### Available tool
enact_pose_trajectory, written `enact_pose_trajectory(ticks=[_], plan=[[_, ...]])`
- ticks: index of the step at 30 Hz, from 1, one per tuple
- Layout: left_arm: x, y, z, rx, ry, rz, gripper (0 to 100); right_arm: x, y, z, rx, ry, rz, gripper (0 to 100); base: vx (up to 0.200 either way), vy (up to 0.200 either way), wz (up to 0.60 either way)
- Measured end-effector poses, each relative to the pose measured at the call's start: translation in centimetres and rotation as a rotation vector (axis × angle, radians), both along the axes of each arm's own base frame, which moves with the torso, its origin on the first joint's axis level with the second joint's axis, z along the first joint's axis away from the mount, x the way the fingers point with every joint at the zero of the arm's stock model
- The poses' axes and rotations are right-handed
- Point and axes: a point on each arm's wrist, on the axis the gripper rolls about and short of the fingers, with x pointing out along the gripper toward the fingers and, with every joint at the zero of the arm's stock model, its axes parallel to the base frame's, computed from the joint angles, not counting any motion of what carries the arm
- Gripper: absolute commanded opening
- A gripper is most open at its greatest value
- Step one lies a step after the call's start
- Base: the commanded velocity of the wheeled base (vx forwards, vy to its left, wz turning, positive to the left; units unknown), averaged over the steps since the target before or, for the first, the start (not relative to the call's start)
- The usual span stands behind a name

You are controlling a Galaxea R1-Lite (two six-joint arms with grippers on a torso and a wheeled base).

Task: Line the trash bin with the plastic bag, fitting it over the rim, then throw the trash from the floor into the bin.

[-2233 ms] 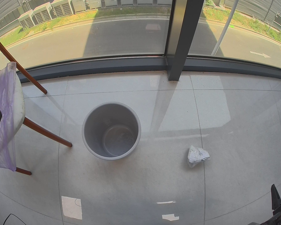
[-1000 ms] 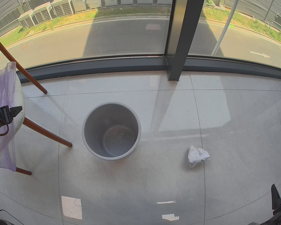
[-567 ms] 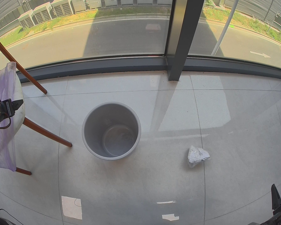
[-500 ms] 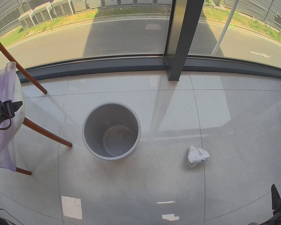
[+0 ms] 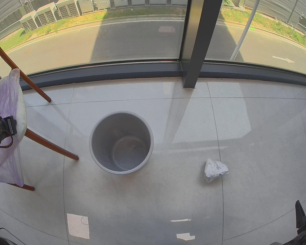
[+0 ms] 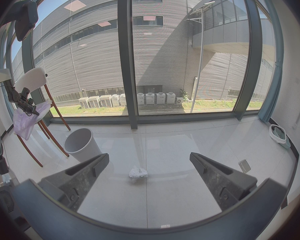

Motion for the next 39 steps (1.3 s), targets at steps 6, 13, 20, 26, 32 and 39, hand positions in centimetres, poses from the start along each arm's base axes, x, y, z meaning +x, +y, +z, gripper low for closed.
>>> enact_pose_trajectory(ticks=[6,13,20,26,32,39], plan=[[-0.6,-0.1,1.5,0.002,-0.068,-0.038,0,0.0,0.0,0.0,0.000,0.000,0.000,100,0.000,0.000,0.00],[-3.8,-1.3,4.0,-0.086,-0.205,-0.128,0,0.0,0.0,0.0,0.000,0.000,0.000,100,0.000,0.000,0.00],[-7.2,-3.5,4.7,-0.204,-0.282,-0.301,0,0.0,0.0,0.0,0.000,0.000,0.000,100,0.000,0.000,0.00],[-8.3,-5.2,5.2,-0.236,-0.307,-0.453,0,0.0,0.0,0.0,0.000,0.000,0.000,100,0.000,0.000,0.00],[-8.5,-7.7,5.8,-0.264,-0.308,-0.692,0,0.0,0.0,0.0,0.000,0.000,0.000,100,0.000,0.000,0.00],[-8.6,-10.9,6.4,-0.311,-0.291,-0.961,0,0.0,0.0,0.0,0.000,0.000,0.000,100,0.000,0.000,0.00]])
